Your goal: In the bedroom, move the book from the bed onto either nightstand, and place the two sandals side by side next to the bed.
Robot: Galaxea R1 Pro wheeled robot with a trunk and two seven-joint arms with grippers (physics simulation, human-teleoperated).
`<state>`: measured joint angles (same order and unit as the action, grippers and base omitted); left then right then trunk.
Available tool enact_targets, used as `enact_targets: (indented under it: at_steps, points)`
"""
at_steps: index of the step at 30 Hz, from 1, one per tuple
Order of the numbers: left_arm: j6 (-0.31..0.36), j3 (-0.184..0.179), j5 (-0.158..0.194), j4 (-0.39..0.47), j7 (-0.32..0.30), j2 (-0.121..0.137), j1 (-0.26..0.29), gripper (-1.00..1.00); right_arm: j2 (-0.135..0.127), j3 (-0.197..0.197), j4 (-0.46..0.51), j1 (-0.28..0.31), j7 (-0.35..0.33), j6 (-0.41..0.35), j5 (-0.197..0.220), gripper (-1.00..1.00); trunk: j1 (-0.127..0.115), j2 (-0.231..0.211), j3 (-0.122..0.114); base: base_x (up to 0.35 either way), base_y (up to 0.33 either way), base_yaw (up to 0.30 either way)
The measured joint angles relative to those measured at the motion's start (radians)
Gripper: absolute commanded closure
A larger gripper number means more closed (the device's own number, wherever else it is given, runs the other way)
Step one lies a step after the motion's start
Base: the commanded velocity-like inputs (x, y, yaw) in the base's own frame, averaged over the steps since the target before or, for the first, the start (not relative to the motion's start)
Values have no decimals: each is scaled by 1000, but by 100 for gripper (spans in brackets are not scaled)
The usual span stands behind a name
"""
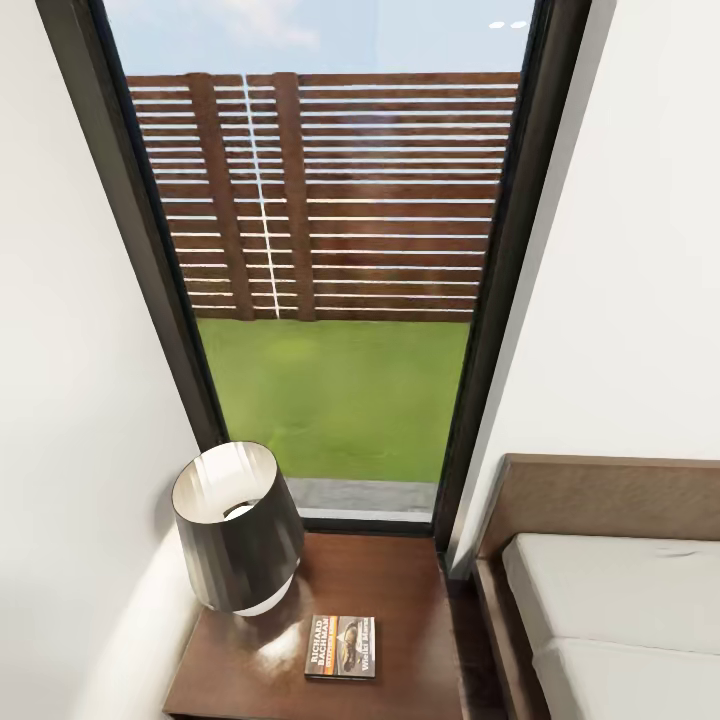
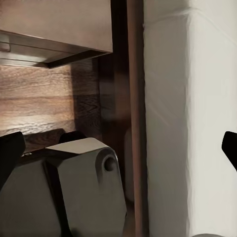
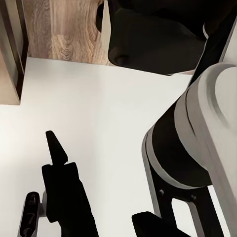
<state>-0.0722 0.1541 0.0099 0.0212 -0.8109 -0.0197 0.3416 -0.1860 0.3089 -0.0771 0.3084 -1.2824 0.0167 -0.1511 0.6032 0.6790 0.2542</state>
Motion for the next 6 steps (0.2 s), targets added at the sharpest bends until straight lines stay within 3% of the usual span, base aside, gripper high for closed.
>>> enact_targets:
  at_steps: [6]
  points:
    - [0,0,0,0,0,0,0,-100,1,0,0,0,0,0,0,-100,0,0,0,0,0,0]
